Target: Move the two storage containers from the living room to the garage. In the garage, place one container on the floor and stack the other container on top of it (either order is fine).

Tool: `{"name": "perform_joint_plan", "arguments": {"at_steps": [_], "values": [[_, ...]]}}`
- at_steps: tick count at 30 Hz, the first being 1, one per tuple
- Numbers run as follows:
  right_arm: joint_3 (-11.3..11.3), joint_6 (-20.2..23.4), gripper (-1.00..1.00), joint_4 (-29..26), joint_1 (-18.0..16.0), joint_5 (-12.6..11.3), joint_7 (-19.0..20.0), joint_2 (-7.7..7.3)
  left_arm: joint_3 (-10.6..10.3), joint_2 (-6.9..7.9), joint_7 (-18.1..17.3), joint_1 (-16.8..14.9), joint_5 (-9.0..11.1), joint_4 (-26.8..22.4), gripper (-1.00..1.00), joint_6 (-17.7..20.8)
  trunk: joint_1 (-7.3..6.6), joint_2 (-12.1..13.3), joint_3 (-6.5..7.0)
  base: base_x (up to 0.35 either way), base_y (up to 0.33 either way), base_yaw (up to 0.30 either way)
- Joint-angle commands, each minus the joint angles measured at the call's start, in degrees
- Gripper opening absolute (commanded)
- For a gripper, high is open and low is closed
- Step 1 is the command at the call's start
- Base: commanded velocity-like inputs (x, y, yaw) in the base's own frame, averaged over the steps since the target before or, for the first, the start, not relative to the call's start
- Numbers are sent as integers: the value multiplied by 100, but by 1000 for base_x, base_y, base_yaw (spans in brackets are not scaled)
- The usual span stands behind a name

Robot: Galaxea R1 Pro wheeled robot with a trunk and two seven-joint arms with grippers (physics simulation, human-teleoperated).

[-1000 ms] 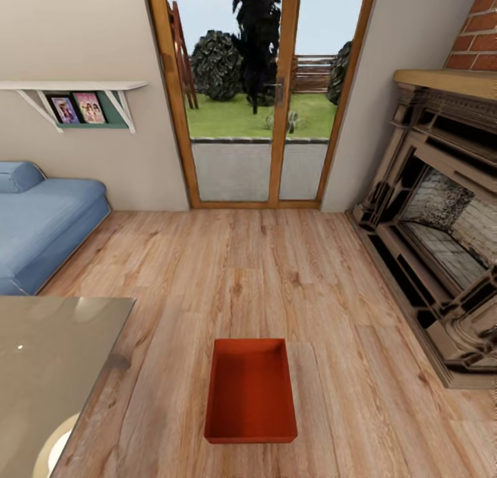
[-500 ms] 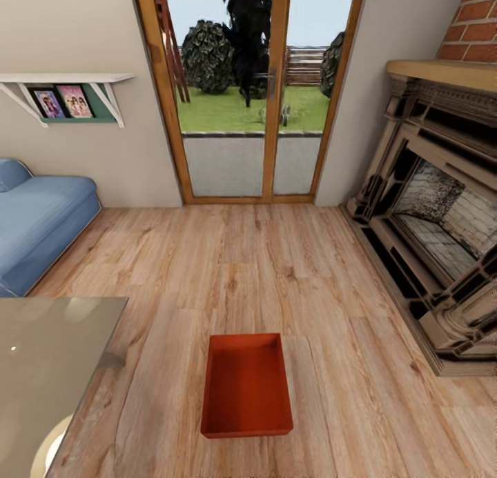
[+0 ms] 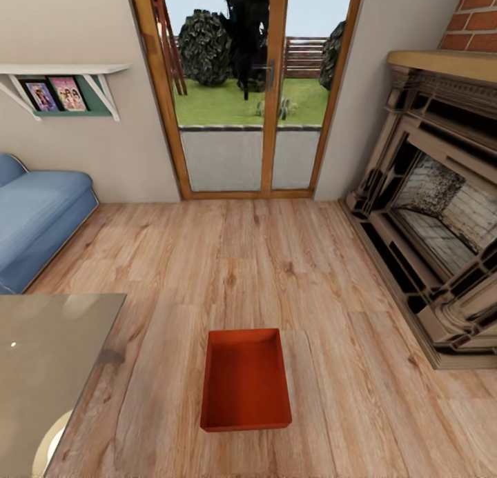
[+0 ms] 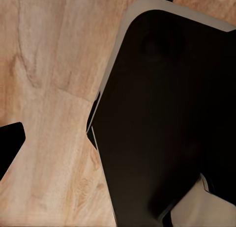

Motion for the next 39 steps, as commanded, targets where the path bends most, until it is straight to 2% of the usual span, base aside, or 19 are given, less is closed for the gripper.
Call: {"name": "perform_joint_plan", "arguments": {"at_steps": [1, 39], "values": [[-5, -22, 100, 15, -6, 56, -37, 1, -49, 0, 19, -1, 35, -3, 100, -10, 0, -4, -14, 0, 0, 0], [0, -22, 100, 15, -6, 61, -33, 1, -52, 0, 19, -1, 35, -3, 100, -13, 0, -4, -367, 0, 0, 0]]}}
